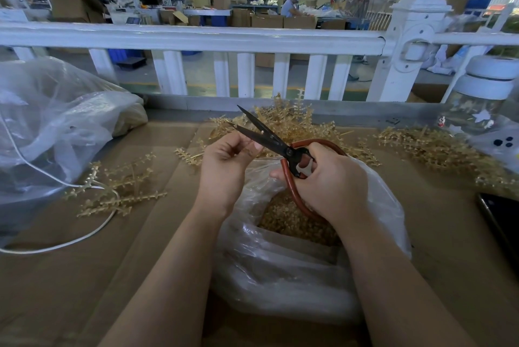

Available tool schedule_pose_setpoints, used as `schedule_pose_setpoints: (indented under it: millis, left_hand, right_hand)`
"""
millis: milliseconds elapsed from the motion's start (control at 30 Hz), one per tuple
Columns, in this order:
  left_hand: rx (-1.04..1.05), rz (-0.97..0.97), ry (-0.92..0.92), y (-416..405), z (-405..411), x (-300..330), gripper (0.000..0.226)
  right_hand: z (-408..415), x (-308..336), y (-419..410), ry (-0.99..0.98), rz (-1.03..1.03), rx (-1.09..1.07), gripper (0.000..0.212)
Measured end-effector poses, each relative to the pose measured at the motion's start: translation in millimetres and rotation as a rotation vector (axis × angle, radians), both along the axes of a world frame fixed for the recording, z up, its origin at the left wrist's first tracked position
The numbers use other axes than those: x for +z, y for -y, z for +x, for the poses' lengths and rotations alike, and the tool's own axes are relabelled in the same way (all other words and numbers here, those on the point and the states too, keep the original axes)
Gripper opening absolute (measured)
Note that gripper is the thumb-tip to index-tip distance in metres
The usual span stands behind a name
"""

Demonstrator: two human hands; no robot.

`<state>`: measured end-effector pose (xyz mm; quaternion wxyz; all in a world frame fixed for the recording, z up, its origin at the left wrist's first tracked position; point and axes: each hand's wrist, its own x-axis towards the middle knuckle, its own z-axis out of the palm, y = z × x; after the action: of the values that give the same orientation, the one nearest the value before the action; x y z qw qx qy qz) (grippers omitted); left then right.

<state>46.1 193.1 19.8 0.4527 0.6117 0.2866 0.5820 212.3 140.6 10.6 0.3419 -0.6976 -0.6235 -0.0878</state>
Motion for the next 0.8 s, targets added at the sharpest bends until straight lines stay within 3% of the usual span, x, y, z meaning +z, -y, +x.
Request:
schedule_pose_setpoints:
  millis: [433, 667, 800]
  left_hand:
    - [-0.029, -0.008, 0.034, 2.6, 0.2, 2.6, 0.022]
    - [-0.025, -0.129, 0.088, 0.8, -2.4, 3.2, 0.017]
    - [-0.021, -0.273, 0.156, 0.0, -2.4, 5.2, 0.024]
  right_hand:
    - [-1.8, -0.5, 0.5, -0.014, 0.042, 0.023, 0.069]
    - [-4.3, 0.4, 0.4, -0.015, 0.041, 0.027, 0.078]
    - [-3.2, -0.5, 0.5, -0.050, 0.063, 0.058, 0.062]
